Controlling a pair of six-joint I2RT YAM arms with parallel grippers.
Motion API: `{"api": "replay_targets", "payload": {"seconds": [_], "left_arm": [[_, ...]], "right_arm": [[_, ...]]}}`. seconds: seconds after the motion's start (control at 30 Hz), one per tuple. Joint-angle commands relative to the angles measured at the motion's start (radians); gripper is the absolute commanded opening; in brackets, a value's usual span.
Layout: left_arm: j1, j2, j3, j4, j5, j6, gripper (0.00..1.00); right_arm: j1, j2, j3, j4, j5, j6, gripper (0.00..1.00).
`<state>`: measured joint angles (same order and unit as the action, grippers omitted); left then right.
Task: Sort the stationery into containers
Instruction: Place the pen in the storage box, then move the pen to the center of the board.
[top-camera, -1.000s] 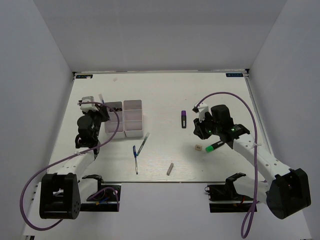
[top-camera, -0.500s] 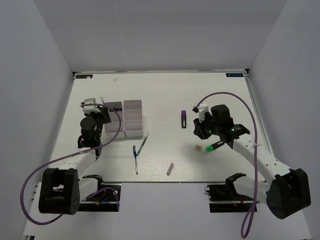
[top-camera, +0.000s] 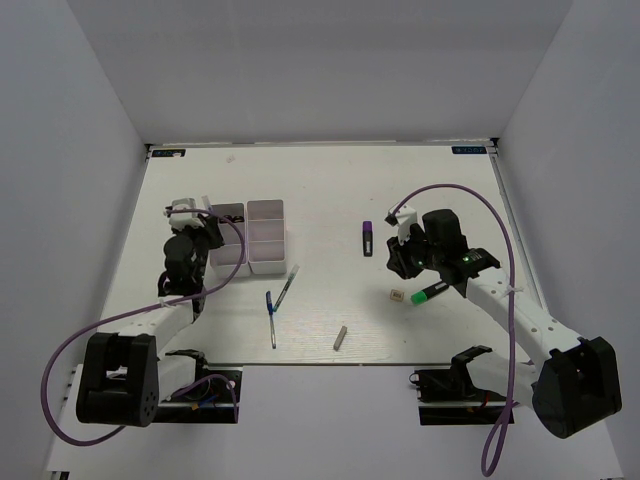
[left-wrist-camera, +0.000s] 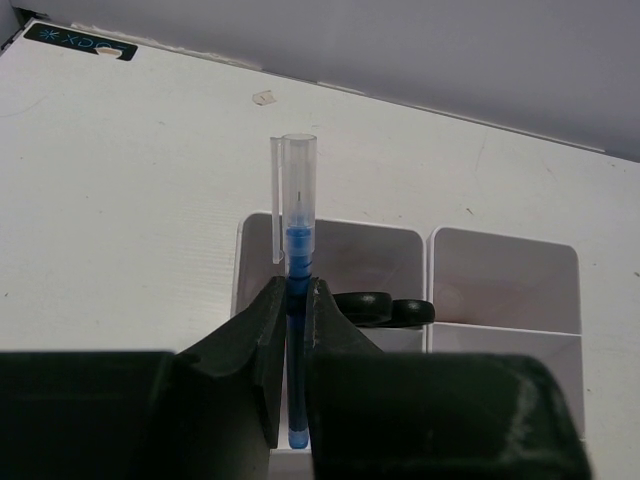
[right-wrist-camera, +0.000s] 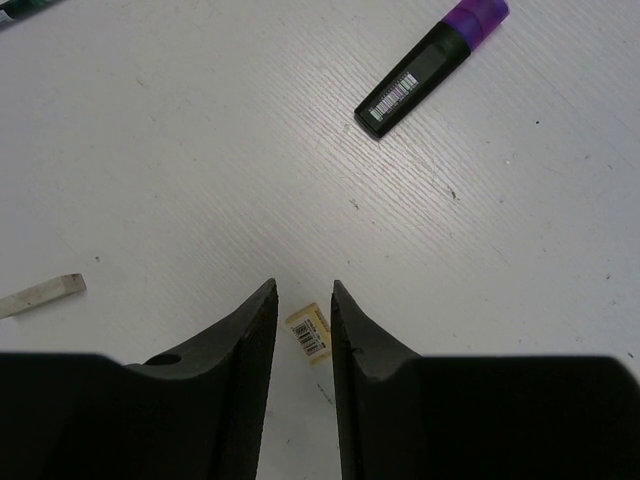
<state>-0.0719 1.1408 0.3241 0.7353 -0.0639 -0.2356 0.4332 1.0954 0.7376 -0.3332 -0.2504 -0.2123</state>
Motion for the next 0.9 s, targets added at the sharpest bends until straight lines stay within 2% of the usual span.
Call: {"api": "replay_targets", "payload": {"seconds": [0.0, 0.2, 0.37, 0.5, 0.6, 0.7, 0.73, 0.77, 0.8, 0.83, 0.87], "left_arm": [[-0.012, -0.022, -0.016, 0.001, -0.007, 0.009, 0.09], [-0.026, -0.05, -0.025, -0.031, -0.022, 0.015, 0.33], [-0.032, -0.078, -0.025, -0.062, -0.033, 0.019, 0.48], [-0.045, -0.102, -0.023, -0.092, -0.047, 0.03, 0.55], [-0.045, -0.136, -0.02, -0.131, -0.056, 0.025, 0.55], [-0.057, -0.243, 0.038, -0.317, -0.027, 0.028, 0.29], [-0.065, -0.316, 0.064, -0.558, -0.017, 0.022, 0.1], [-0.083, -0.335, 0.169, -0.645, -0.004, 0.012, 0.03], [-0.089, -0.36, 0.208, -0.728, 0.06, -0.01, 0.0], [-0.101, -0.349, 0.246, -0.811, 0.093, -0.025, 0.0], [-0.13, -0.328, 0.356, -1.044, 0.166, -0.034, 0.0]], "right_arm": [[-0.002, 0.0, -0.004, 0.031, -0.015, -0.001, 0.32], [-0.005, -0.003, -0.003, 0.029, -0.016, 0.001, 0.35], [-0.005, -0.006, -0.003, 0.031, -0.016, 0.001, 0.36], [-0.005, -0.012, -0.003, 0.025, -0.018, -0.002, 0.36], [-0.005, -0.015, -0.004, 0.023, -0.02, 0.001, 0.36], [-0.005, -0.029, -0.003, 0.019, -0.02, 0.004, 0.36], [-0.007, -0.029, 0.002, 0.017, -0.013, 0.001, 0.25], [-0.007, -0.032, 0.006, 0.016, -0.012, 0.004, 0.11], [-0.004, -0.028, 0.011, 0.0, -0.012, 0.004, 0.0], [-0.007, -0.028, 0.019, -0.004, -0.021, 0.005, 0.0], [-0.007, -0.008, 0.032, -0.042, -0.032, -0.005, 0.0]]}}
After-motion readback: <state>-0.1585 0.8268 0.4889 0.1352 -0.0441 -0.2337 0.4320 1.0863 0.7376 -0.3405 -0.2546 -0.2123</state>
